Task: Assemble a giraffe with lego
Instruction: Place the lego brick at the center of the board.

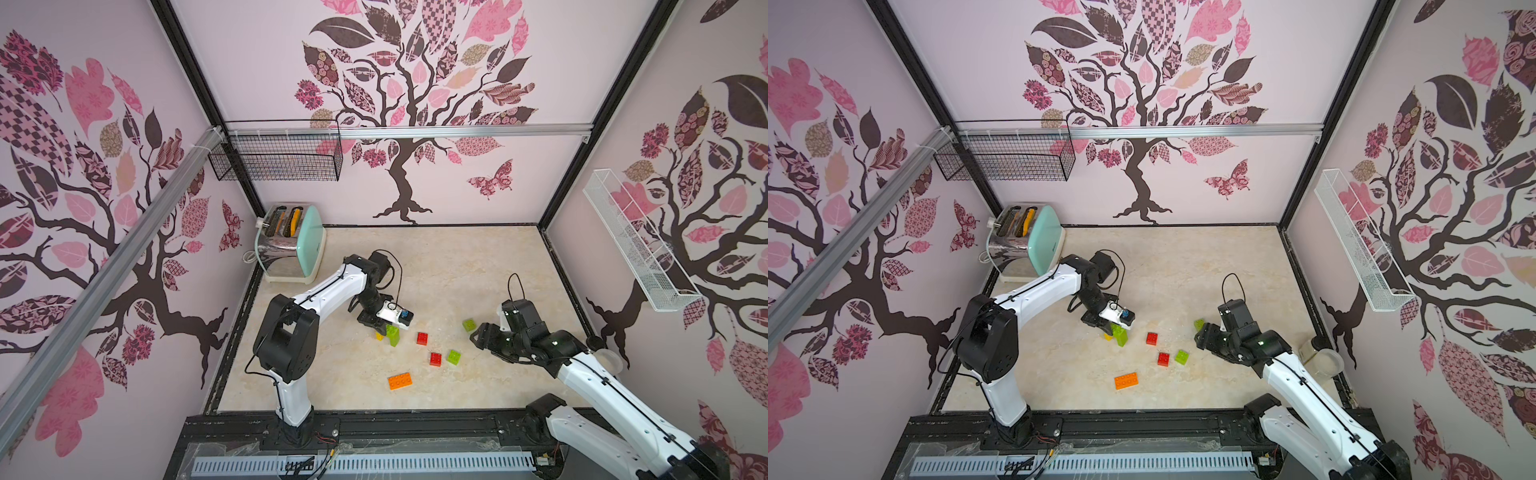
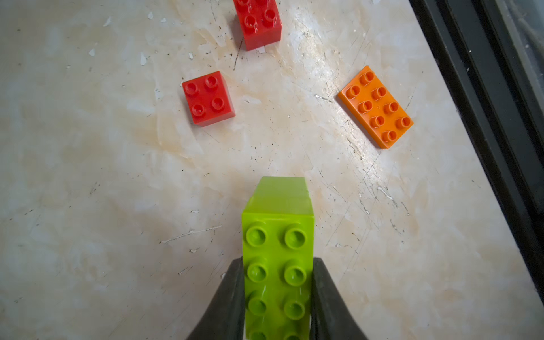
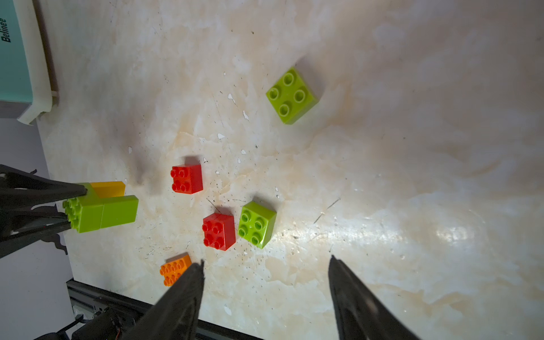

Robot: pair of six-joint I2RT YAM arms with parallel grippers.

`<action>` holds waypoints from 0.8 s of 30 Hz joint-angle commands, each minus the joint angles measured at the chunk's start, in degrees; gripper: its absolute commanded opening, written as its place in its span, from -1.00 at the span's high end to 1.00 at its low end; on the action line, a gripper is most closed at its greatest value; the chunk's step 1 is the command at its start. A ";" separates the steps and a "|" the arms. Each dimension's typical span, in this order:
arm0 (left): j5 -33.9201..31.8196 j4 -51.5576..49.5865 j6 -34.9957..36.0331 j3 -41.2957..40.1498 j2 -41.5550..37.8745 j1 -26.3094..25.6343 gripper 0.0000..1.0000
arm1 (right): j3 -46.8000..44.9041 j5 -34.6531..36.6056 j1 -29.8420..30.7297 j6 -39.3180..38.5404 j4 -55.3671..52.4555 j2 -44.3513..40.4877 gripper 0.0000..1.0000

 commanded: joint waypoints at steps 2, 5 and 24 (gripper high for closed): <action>-2.53 4.58 0.07 -0.58 1.53 -2.52 0.92 | 1.52 2.48 2.33 -0.34 0.52 2.12 -0.32; -2.88 8.71 -1.84 -0.92 1.99 -3.40 0.89 | 1.81 4.12 4.66 0.39 1.57 3.57 -0.29; -4.39 14.72 -10.54 -6.98 -14.57 -3.96 -0.96 | 12.96 14.83 18.57 2.29 9.25 23.87 -0.29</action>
